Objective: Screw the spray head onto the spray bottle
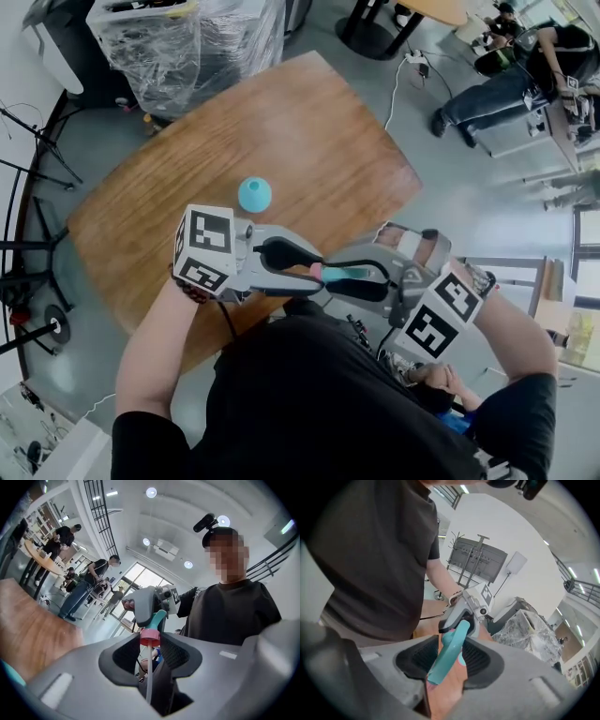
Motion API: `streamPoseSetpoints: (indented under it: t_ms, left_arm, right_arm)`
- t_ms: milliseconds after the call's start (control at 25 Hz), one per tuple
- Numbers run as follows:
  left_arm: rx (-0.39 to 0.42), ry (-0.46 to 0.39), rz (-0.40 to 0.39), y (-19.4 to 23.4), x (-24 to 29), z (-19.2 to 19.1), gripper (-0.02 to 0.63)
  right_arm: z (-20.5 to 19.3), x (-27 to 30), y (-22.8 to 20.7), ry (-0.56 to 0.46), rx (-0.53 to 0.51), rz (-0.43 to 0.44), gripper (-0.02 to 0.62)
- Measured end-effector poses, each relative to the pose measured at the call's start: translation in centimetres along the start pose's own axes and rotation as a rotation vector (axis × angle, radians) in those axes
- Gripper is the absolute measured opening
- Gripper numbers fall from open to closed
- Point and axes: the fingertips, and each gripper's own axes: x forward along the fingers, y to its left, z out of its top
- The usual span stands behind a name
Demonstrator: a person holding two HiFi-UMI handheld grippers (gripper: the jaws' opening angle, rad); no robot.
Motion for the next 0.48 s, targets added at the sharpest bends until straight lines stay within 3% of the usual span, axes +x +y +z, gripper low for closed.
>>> streamPoseSetpoints:
  t_ms: [280,480]
  left_arm:
    - [0.002,0.016,-0.036,-2.0,-0.8,-0.6,0.153]
    - [-0.012,0.000,-0.005,-1.5,-1.1,-0.8,0.166]
  right_arm:
    - [1.9,1.2,1.1,0.038,-0.142,0.001,0.122]
    - [1.8,1.3,1.0,0.052,-0.112,0.011,0.115]
